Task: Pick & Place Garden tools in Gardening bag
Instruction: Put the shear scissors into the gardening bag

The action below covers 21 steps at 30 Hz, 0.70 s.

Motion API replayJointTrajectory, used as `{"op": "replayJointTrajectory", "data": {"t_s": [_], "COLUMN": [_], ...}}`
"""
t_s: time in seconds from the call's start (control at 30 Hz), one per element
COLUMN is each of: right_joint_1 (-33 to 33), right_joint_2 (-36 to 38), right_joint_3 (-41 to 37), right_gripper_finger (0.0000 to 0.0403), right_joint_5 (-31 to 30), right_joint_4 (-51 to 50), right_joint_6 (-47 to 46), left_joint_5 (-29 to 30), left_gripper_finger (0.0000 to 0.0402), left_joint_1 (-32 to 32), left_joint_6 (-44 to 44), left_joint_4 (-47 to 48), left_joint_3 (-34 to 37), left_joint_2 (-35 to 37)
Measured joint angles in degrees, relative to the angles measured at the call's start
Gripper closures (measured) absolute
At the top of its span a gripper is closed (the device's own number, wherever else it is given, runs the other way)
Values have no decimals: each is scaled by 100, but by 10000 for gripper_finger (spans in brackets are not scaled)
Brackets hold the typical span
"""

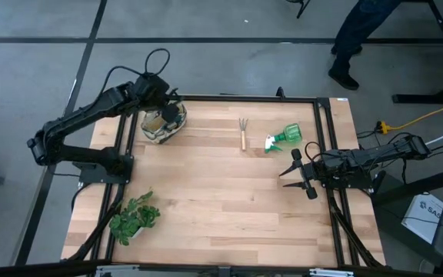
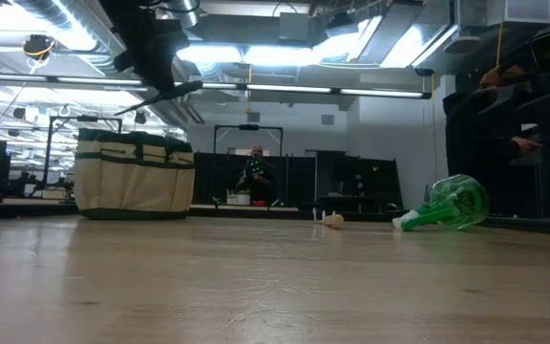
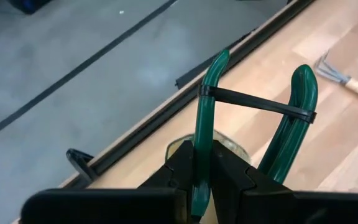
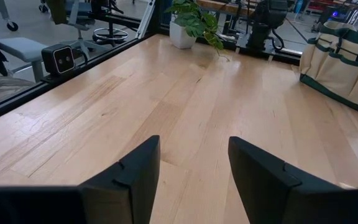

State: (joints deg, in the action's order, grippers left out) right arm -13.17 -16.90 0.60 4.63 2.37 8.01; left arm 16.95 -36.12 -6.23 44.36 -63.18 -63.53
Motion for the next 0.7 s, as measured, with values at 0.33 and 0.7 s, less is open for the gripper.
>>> {"op": "replayJointTrajectory", "data": {"t_s": [0.33, 0.7], "right_joint_1": [1, 1], "right_joint_2": [-1, -1], "right_joint_3": [0, 0], "right_gripper_finger": [210, 210], "right_joint_5": [0, 1], "right_joint_4": [0, 0], "right_joint_6": [0, 0], "left_joint_5": [-70, 96], "left_gripper_finger": [375, 375], "left_joint_1": [0, -4], "left_joint_6": [-85, -49], "left_joint_4": [-633, -1030], "left_joint_3": [757, 1359], "left_joint_2": [23, 28]}}
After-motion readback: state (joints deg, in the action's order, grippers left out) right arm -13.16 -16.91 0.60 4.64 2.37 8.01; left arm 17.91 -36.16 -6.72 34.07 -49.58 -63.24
